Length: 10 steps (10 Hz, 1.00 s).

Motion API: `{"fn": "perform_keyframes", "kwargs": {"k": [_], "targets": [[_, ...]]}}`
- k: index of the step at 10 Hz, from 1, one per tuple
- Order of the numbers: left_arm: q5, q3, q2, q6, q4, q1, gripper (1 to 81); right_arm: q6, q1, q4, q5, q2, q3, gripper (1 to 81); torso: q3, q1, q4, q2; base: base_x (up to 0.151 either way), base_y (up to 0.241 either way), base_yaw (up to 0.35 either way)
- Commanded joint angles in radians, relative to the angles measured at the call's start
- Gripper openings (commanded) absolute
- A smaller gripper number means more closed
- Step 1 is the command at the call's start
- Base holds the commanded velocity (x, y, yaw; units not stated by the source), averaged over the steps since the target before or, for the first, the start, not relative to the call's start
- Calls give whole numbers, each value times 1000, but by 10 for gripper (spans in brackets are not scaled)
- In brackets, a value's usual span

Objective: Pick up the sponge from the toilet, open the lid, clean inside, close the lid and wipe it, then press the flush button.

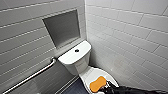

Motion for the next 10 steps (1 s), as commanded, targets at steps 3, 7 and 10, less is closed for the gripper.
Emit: {"fn": "perform_keyframes", "kwargs": {"k": [3,7,10], "targets": [[88,7,-1,4,0,27,811,79,200,23,-39,45,-16,811,-14,98,0,-153,0,0,0],[89,7,-1,4,-7,25,811,166,165,24,-32,99,-94,811,-17,111,0,-177,0,0,0],[89,7,0,3,-7,24,811,192,148,26,-39,119,-101,811,-17,119,0,-188,0,0,0]]}}
